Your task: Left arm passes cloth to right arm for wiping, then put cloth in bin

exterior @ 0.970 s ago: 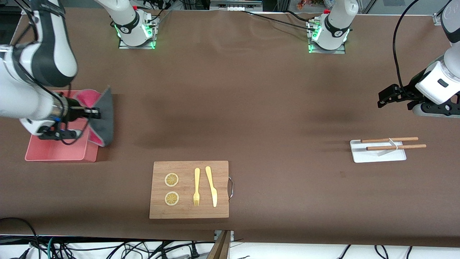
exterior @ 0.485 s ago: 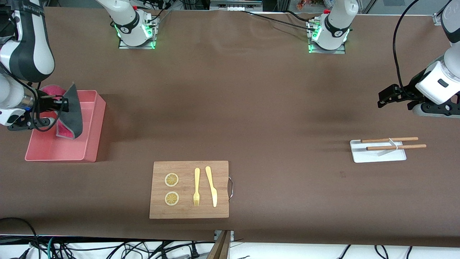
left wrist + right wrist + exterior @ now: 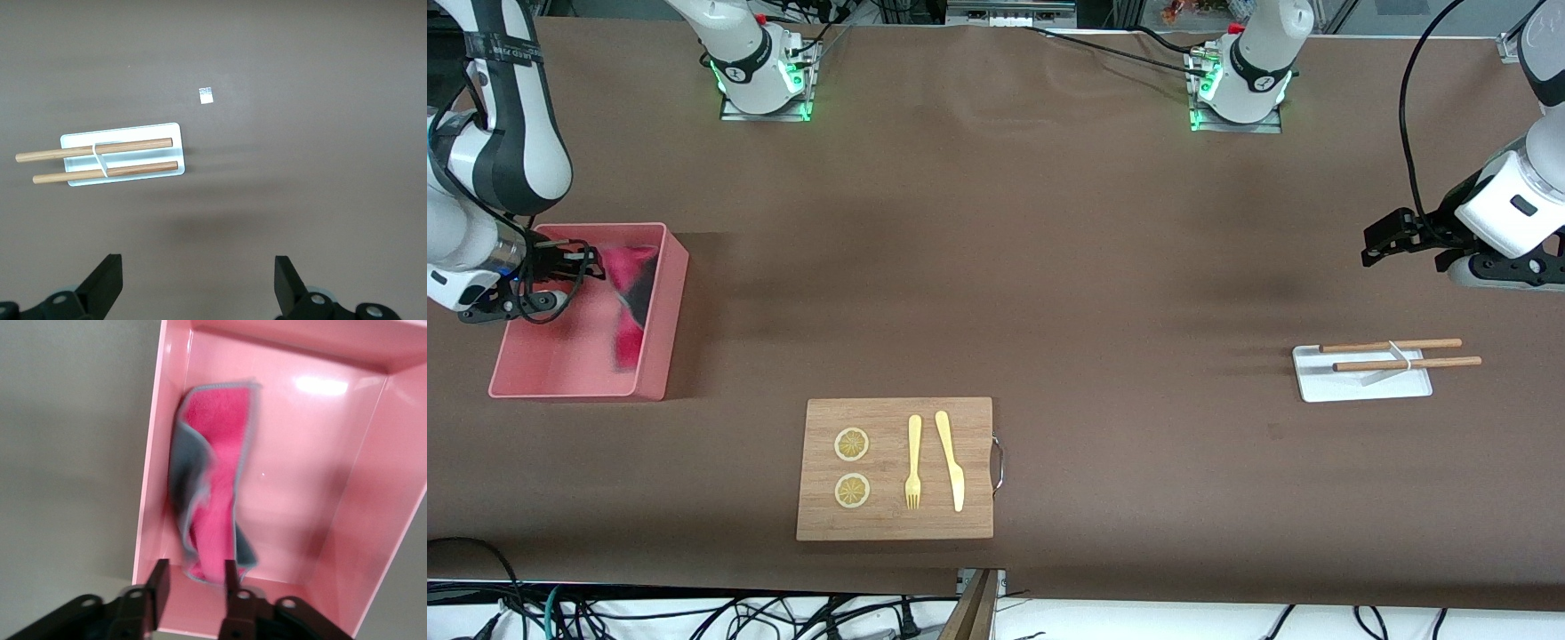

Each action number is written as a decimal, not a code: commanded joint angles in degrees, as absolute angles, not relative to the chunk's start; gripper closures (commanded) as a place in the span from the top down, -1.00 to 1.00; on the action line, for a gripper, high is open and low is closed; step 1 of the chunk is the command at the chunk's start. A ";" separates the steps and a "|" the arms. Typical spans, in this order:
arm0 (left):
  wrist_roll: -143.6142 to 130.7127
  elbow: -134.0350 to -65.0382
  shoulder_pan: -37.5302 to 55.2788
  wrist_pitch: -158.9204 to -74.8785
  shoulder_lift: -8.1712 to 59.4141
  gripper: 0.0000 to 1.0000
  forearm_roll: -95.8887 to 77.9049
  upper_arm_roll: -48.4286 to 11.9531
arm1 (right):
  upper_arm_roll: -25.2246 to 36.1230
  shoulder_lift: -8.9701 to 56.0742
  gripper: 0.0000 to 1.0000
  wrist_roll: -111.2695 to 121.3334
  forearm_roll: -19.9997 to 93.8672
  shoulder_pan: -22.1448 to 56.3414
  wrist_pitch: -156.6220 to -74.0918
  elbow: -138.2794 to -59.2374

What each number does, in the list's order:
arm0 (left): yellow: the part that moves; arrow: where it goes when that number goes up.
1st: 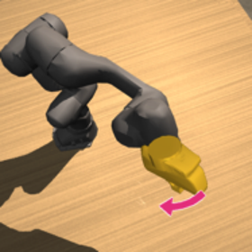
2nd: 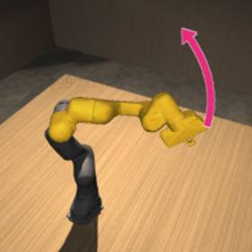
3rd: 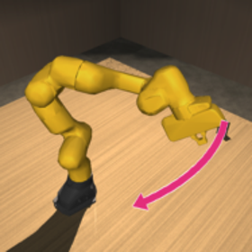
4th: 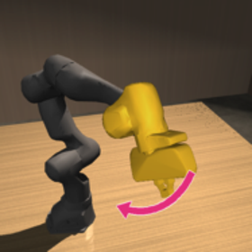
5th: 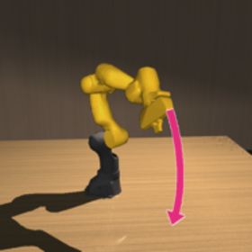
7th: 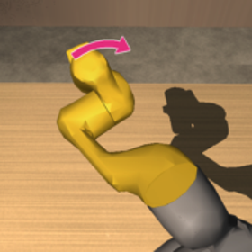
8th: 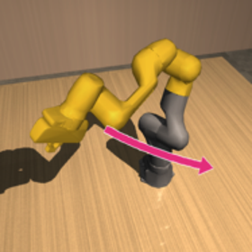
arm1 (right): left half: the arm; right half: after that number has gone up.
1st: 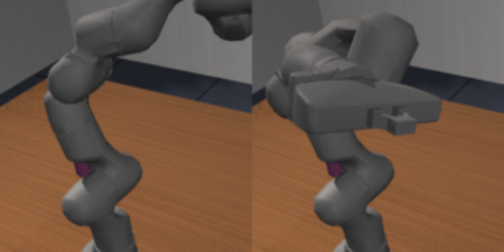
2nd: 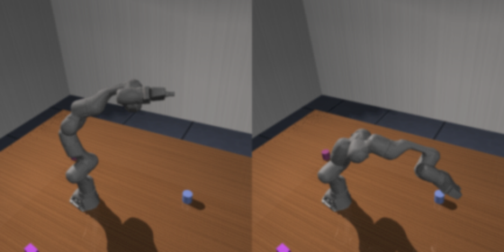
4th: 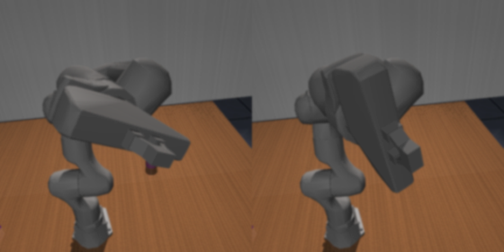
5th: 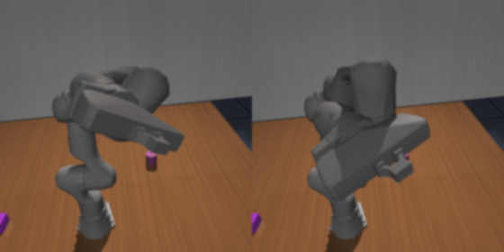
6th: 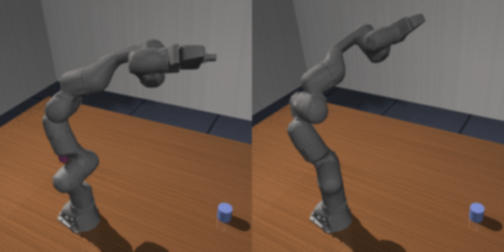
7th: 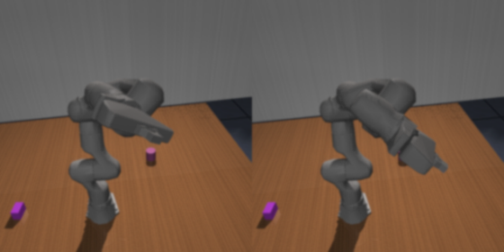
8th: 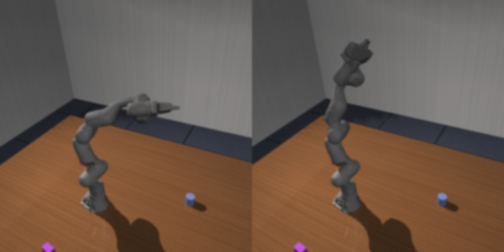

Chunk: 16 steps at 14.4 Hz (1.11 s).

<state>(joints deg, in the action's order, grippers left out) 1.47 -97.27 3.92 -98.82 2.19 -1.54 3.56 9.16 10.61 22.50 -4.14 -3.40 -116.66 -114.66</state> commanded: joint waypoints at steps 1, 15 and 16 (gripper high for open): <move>2.72 -96.86 3.52 -98.53 2.29 1.00 -2.20 3.52 | 8.35 8.18 1.00 22.41 -3.70 -4.13 -117.33 -114.17; 2.72 -96.86 3.52 -98.53 2.29 1.00 -2.20 3.52 | 0.09 -4.30 1.00 12.75 1.23 -2.29 -89.49 -97.21; 2.72 -96.86 3.52 -98.53 2.29 1.00 -2.20 3.52 | 0.09 -4.22 1.00 13.53 1.14 -2.29 -88.60 -96.77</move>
